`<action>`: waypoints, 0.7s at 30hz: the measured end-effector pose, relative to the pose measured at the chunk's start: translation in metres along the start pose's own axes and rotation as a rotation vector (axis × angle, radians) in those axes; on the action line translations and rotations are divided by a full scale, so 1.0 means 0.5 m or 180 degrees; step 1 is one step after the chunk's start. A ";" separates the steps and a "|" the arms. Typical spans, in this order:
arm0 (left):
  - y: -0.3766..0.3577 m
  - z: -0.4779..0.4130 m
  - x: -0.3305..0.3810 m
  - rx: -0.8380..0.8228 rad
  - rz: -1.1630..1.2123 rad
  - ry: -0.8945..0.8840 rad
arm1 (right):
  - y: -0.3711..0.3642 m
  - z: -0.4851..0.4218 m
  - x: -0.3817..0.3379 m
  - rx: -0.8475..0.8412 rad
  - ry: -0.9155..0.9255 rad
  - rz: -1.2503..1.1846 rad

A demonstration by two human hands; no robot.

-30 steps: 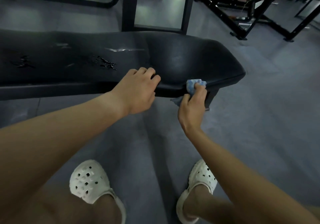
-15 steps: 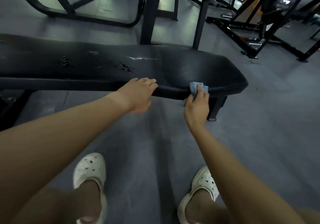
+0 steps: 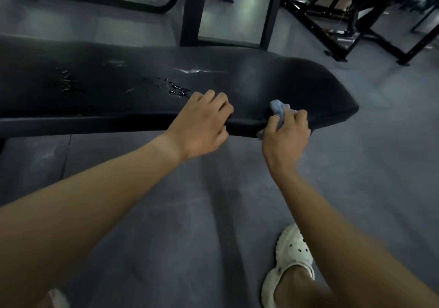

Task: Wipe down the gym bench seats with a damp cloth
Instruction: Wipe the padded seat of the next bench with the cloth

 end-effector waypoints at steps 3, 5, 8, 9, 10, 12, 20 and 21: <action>-0.002 0.000 -0.009 -0.0021 0.0066 -0.0070 | -0.023 0.046 -0.117 -0.0064 0.0736 0.0219; 0.004 0.003 -0.018 0.0006 0.0156 -0.0120 | -0.040 0.066 -0.175 -0.0213 0.1074 0.0171; 0.005 0.013 -0.038 -0.0055 0.0271 -0.0265 | -0.046 0.073 -0.204 -0.0352 0.1361 0.0134; 0.008 0.015 -0.041 -0.0083 0.0234 -0.0347 | -0.043 0.072 -0.206 -0.0377 0.1505 0.0225; 0.011 0.018 -0.044 -0.0128 0.0159 -0.0424 | -0.041 0.070 -0.202 -0.0402 0.1625 0.0349; 0.016 0.024 -0.050 -0.0225 -0.0013 -0.0470 | -0.032 0.058 -0.165 -0.0385 0.1509 0.0542; 0.023 0.052 -0.073 -0.0364 -0.0087 -0.0416 | 0.018 0.058 -0.015 0.0007 -0.0441 0.0082; 0.023 0.053 -0.074 -0.0363 -0.0069 -0.0425 | 0.016 0.069 -0.029 0.0038 -0.0518 -0.0069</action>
Point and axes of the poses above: each hand's wrist, its own z-axis away from the middle knuckle, its own y-axis out of the back of the hand, x = y × z, the point moved 9 cm from there along -z, towards the middle knuckle, and after that the axes turned 1 degree about -x, right-handed, at the moved point
